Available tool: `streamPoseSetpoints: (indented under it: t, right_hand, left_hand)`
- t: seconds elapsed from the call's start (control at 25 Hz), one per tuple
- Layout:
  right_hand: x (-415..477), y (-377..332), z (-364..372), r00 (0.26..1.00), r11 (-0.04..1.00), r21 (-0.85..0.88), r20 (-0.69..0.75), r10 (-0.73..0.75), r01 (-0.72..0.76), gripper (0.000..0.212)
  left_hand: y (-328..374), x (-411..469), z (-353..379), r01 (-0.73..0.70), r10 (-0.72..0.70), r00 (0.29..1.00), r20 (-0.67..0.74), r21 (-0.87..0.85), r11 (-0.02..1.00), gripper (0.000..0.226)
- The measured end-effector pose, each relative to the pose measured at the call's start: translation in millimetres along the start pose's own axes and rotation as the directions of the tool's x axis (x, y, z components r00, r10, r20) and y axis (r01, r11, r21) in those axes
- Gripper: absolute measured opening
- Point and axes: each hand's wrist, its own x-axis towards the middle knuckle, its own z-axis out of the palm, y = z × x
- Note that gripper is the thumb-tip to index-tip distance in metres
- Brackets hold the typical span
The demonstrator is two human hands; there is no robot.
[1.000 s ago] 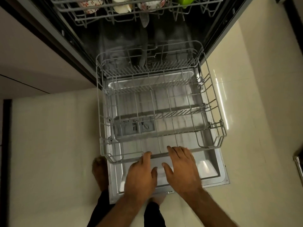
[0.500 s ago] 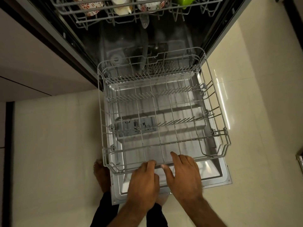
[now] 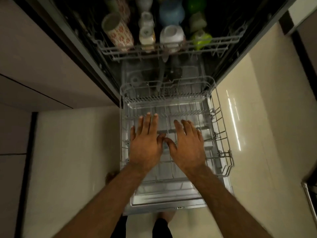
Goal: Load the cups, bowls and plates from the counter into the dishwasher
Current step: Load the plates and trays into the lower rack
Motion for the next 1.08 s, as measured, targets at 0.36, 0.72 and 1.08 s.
streamPoseSetpoints:
  t: [0.36, 0.72, 1.08]
  right_hand:
    - [-51, -141, -212, 0.980, 0.976, 0.102, -0.077, -0.185, 0.193, 0.073]
    - [-105, -285, -370, 0.871, 0.885, 0.112, -0.269, -0.411, 0.452, 0.075]
    - [-129, -417, -397, 0.809, 0.858, 0.052, -0.368, -0.459, 0.511, 0.075]
  left_hand:
    - [26, -86, -252, -0.011, 0.021, 0.974, -0.224, 0.045, 0.999, 0.065]
    - [36, -175, -479, 0.040, -0.008, 0.859, -0.512, 0.051, 0.998, 0.067]
    - [-76, -217, -595, 0.040, -0.045, 0.785, -0.618, -0.022, 0.999, 0.079]
